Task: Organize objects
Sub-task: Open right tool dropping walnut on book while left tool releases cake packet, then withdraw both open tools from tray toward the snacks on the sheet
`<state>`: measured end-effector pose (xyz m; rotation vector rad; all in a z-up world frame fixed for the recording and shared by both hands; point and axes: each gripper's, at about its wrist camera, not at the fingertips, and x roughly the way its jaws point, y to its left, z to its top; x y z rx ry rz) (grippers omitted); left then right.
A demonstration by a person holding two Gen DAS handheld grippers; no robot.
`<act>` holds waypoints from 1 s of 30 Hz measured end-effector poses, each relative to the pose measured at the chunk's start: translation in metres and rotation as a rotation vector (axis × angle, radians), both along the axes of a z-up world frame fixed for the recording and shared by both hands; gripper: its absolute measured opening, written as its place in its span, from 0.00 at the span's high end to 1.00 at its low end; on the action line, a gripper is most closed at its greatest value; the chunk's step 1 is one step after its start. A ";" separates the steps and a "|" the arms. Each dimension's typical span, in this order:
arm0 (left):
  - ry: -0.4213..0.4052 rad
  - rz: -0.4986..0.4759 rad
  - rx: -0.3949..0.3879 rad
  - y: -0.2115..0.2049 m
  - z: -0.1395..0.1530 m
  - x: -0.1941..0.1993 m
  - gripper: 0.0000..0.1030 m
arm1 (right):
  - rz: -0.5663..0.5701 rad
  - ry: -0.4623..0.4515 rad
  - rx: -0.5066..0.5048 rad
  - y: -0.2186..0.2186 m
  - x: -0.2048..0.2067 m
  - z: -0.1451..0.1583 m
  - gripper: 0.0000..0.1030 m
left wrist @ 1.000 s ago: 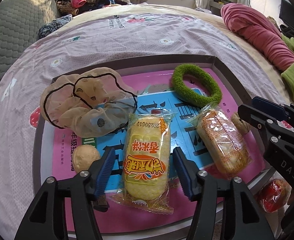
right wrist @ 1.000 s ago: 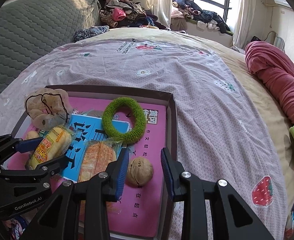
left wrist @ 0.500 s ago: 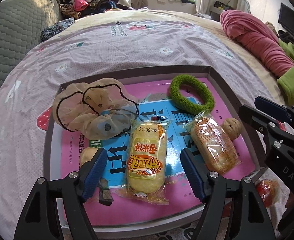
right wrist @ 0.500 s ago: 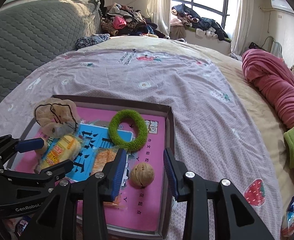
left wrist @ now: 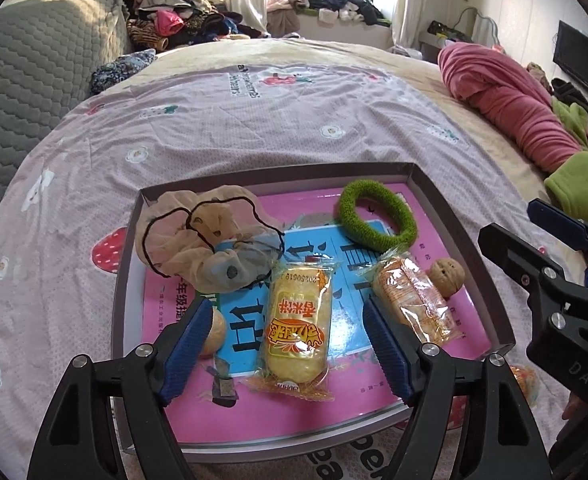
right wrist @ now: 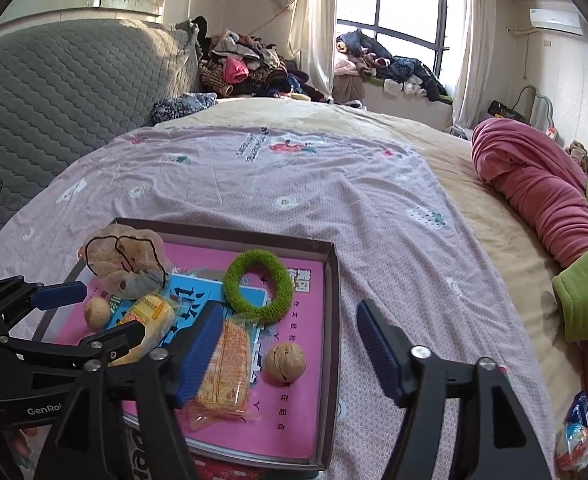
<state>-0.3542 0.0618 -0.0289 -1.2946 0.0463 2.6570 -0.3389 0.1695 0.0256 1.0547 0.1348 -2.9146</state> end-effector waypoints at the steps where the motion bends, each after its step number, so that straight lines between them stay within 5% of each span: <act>1: 0.002 0.003 0.000 -0.001 0.000 0.000 0.17 | -0.001 0.006 0.001 0.000 0.001 0.001 0.26; 7: 0.022 0.011 0.011 -0.005 0.005 0.001 0.16 | -0.031 0.043 0.016 0.001 0.005 0.007 0.14; 19: 0.073 0.023 0.008 -0.008 0.022 0.009 0.16 | -0.049 0.085 0.028 0.003 0.013 0.018 0.11; 30: 0.141 0.033 0.004 -0.010 0.054 0.055 0.16 | -0.042 0.126 0.014 0.000 0.060 0.048 0.08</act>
